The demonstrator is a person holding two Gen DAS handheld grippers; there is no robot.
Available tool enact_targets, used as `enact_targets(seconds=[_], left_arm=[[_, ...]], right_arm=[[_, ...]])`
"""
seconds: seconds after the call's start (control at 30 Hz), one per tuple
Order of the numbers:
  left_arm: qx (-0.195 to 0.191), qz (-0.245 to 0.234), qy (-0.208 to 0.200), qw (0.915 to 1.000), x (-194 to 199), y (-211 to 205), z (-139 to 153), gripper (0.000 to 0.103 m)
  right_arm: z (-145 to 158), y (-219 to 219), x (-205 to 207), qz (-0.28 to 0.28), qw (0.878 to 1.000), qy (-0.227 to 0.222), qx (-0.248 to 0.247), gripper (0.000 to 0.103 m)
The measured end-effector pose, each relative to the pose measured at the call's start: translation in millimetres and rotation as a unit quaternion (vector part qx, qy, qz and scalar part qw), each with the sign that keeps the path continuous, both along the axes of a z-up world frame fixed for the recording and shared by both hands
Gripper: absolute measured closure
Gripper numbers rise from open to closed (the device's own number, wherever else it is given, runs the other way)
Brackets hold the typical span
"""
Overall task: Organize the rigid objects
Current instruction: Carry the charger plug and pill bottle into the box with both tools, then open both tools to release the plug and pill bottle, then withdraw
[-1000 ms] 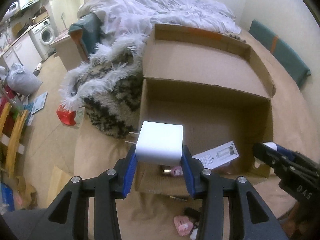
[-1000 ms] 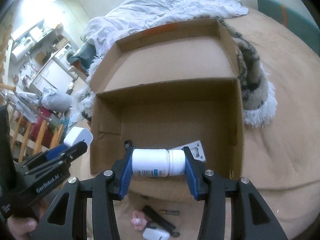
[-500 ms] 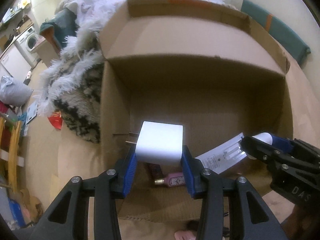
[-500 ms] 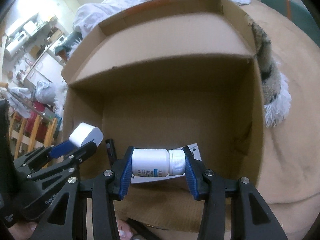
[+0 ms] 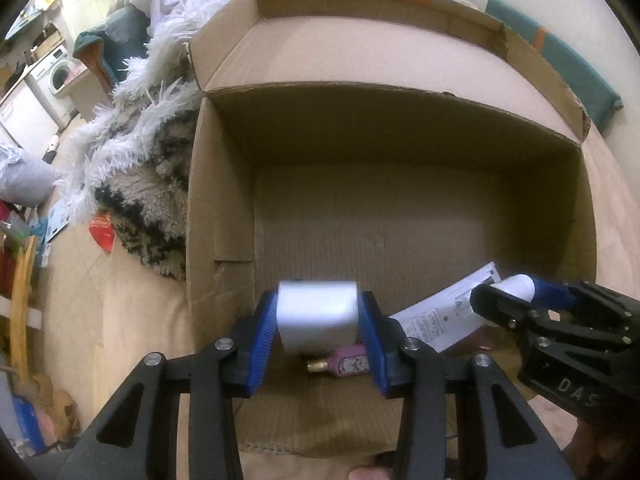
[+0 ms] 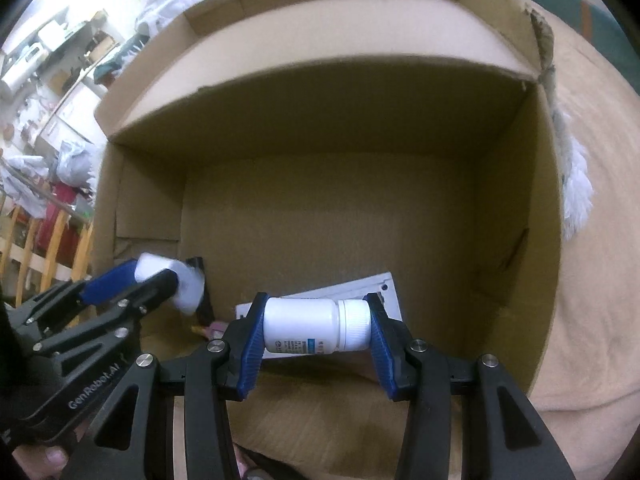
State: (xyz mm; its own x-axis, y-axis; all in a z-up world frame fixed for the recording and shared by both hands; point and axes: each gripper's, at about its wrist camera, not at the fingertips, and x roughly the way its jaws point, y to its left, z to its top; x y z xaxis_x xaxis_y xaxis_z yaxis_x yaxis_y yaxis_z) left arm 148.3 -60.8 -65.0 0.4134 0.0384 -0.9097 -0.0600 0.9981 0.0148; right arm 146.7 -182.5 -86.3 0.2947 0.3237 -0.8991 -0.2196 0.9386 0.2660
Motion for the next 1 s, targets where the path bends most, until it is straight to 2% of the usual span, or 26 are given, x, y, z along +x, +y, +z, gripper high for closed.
enact_targets(seconds=[0.07,0.5,0.57,0.67,0.8,1.0], left_arm=[[-0.001,-0.001,0.001,1.0,1,0,-1,0.074],[0.012,-0.008,-0.004,0.9999,-3,-10,1,0.074],[0.012,-0.009,-0.004,0.9999,-4,-10,2,0.074],[0.016,-0.01,-0.005,0.9998,-5,-10,4,0.072],[0.017,-0.009,-0.016,0.9997,-7,-10,9,0.055],[0.006,-0.001,-0.031,0.9995,-7,-7,17,0.037]], right_arm=[[-3,1,1,-0.002,1.0,0.005,-0.002,0.054],[-6,-2,3,-0.013,1.0,0.009,0.006,0.054],[-3,-3,3,-0.012,1.0,0.007,0.014,0.051],[3,-6,3,-0.02,0.999,-0.004,0.031,0.031],[11,-10,2,-0.032,0.999,-0.023,0.038,0.022],[12,-15,3,-0.039,0.998,-0.027,0.045,0.02]])
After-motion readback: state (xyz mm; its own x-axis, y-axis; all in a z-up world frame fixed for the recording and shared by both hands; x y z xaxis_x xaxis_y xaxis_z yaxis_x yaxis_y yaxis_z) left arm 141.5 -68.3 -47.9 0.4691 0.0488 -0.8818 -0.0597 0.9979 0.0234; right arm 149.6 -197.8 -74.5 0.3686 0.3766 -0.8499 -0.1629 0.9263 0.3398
